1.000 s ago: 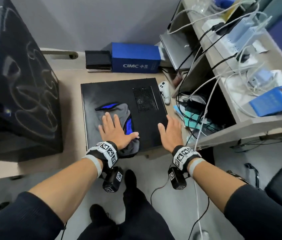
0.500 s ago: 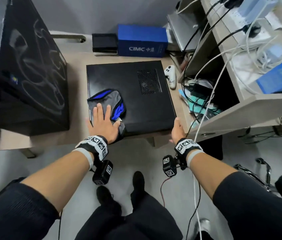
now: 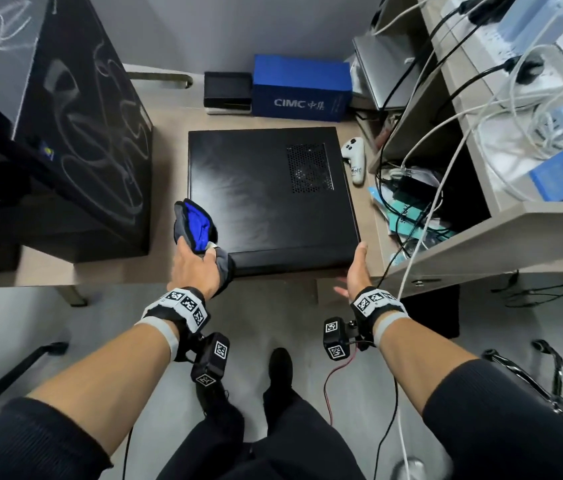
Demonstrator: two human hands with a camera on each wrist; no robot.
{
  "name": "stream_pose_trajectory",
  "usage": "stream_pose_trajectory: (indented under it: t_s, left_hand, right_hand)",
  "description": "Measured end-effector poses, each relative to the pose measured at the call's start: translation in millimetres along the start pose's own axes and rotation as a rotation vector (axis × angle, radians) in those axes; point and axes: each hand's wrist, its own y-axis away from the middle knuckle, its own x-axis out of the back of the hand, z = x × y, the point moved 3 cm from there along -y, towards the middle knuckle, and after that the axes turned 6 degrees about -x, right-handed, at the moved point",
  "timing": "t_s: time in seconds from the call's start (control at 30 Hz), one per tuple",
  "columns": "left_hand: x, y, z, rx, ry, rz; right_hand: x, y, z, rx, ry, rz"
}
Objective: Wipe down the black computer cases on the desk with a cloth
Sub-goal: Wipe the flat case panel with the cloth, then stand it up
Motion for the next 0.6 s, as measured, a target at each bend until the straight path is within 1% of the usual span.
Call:
stream_pose_trajectory:
  t_s: [0.13, 0.23, 0.33, 0.43, 0.5, 0.6]
  left_hand:
    - [4, -3, -2, -0.021, 0.124, -0.01]
    - [6, -3, -3, 0.005, 0.134, -0.015]
    - [7, -4, -6, 0.023, 0.116, -0.029]
    - [8, -8, -14, 0.028, 0.129, -0.05]
    - [9, -10, -18, 0.02, 0.159, -0.06]
    - [11, -15, -25, 0.006, 0.199, -0.075]
  right_hand:
    - [-4, 3, -8, 0.009, 0.008, 0.004]
    - [-6, 1, -8, 0.009, 0.04, -0.007]
    - [1, -26, 3, 0.033, 0.056, 0.014]
    - [2, -36, 8, -0.006, 0.077, 0.01]
    - [0, -31, 8, -0.014, 0.077, 0.036]
    - [-9, -4, -3, -0.006, 0.021, 0.046]
